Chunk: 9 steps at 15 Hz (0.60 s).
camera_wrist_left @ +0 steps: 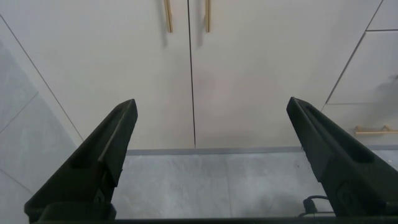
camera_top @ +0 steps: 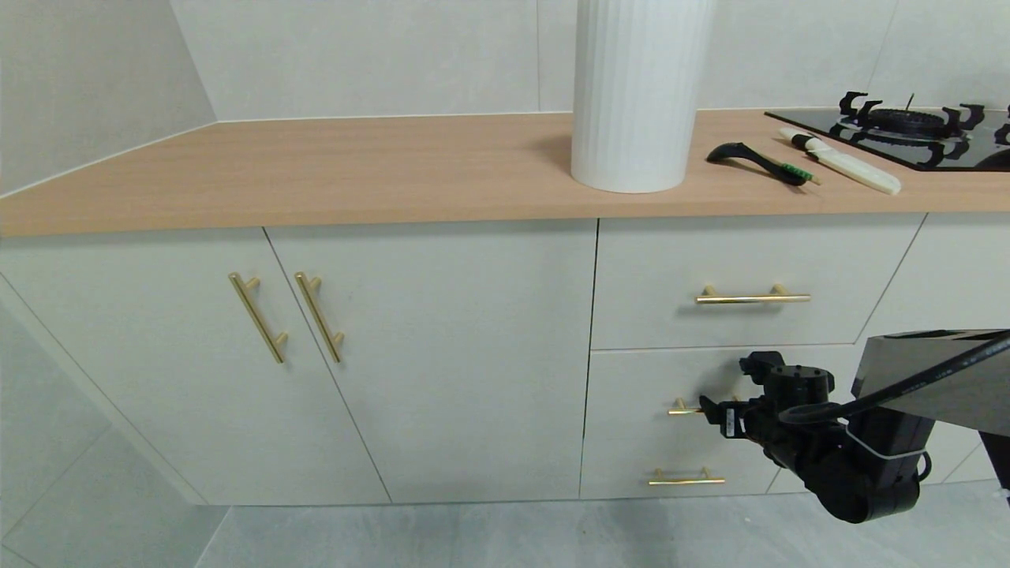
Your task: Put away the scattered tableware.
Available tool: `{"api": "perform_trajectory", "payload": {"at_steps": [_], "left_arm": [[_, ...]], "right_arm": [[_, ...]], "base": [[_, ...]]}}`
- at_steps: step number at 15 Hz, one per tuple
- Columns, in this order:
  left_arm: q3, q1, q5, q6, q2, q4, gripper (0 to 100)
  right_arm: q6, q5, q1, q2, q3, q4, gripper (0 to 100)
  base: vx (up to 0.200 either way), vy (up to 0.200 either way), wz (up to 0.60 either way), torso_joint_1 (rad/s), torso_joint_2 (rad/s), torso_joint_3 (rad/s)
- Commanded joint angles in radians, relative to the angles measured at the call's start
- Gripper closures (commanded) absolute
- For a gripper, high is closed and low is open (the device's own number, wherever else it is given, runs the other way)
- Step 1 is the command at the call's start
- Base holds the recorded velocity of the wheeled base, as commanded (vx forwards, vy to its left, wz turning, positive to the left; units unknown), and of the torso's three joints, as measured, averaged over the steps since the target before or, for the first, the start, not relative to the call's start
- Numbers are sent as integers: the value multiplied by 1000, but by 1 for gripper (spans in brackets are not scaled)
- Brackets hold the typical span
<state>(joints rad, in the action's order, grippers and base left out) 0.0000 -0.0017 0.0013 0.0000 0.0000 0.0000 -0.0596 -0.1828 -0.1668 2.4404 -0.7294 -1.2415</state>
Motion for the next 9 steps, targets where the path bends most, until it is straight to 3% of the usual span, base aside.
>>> {"api": "perform_trajectory", "payload": {"at_steps": [1,9], "left_arm": [[0,0,0,0,0,0,0],[0,0,0,0,2,0,0]], "right_arm": [[1,0,0,2,2,7,0],[3,0,0,-3,16,8,0]], "base": [[0,0,0,0,0,0],[0,0,0,0,0,0]]}}
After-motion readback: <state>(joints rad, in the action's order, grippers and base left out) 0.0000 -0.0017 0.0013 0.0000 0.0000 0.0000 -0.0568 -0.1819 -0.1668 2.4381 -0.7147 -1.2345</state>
